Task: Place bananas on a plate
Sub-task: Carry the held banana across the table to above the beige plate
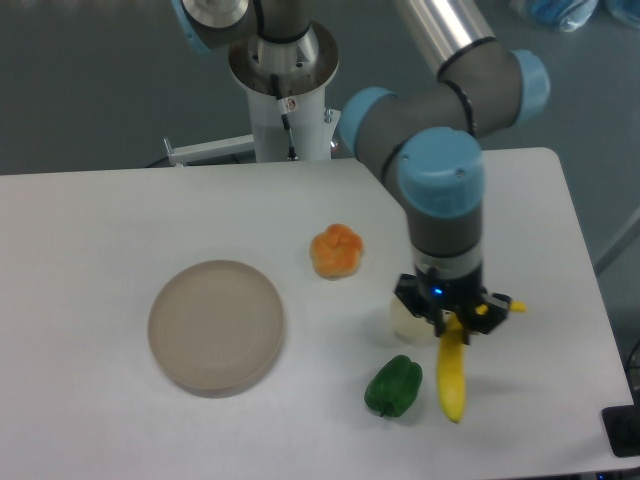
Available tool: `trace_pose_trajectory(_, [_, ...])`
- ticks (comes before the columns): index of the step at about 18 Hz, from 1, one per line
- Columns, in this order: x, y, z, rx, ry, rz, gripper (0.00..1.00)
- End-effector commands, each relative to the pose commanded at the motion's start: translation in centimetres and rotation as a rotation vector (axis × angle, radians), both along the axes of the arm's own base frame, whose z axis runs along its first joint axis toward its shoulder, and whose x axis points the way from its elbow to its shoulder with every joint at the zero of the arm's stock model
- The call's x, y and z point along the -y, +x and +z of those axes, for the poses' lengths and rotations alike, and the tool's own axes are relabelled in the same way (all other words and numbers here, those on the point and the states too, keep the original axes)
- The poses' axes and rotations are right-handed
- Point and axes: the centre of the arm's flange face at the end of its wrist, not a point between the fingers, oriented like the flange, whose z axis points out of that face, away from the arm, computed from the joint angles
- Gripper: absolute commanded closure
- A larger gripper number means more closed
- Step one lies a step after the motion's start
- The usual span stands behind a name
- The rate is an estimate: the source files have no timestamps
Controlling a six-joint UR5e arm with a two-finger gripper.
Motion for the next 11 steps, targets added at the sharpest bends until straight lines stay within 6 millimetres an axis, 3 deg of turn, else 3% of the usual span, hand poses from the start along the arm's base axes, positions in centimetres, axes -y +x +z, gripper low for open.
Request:
trace_pose_trajectory(6, [2.3,5.7,0.4,0.123,0.059,0.083,0.68])
trace_pose_trajectory(11, [1.6,12.5,-1.3,0.186,0.053,0.154,0.68])
